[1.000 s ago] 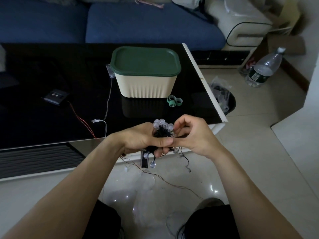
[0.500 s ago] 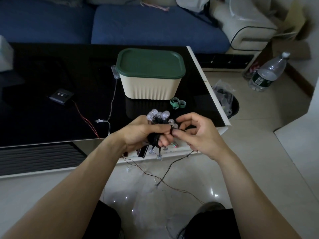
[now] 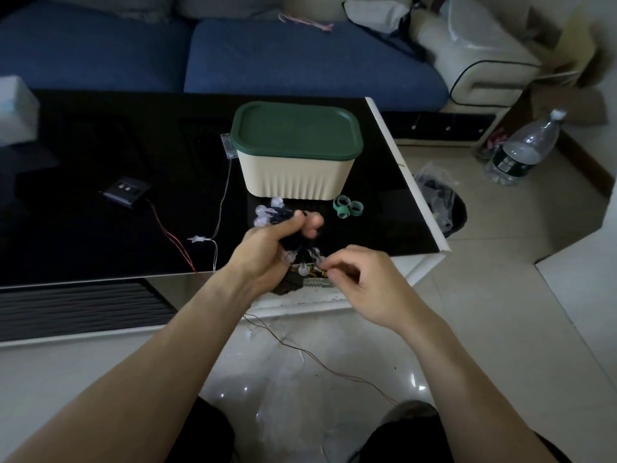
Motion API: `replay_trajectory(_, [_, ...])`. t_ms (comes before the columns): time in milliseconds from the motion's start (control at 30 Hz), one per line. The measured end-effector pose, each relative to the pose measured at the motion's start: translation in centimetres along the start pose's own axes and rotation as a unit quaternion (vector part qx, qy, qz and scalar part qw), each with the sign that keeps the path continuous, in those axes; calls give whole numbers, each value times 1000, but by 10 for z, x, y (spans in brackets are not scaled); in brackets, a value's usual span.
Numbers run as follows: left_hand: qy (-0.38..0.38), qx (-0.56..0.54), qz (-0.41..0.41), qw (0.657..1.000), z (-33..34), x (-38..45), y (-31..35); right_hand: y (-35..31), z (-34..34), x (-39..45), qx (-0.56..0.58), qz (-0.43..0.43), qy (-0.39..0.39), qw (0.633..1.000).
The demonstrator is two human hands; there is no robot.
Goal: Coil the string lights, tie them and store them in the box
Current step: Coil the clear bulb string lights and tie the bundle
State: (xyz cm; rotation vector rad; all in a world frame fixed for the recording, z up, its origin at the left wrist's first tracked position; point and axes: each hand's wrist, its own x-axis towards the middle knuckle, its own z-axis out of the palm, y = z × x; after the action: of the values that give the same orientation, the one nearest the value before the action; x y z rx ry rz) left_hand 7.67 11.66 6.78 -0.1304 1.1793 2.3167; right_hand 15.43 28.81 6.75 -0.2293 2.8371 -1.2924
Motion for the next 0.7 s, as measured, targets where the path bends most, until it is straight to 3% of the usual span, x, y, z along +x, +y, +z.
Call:
replay_trajectory(100, [-14,106,-25,994,6,-5,-8,-4,0,0,9,-21,13,1000])
replay_trajectory(267, [-62,95,-105,988,10,-7,-6,-2,-5,-5,46,-34,78,995])
replay_trajectory(500, [-161,262,-85,948,14,-13,-9,-3,-5,-6,61,-37,158,985])
replay_trajectory(600, [-183,319,-86,926,14,-19,-9,-2,-11,-3,77,35,153,985])
replay_trajectory(700, [-223,367,-90,899,13,-22,-1,1,-16,-2,135,102,90,981])
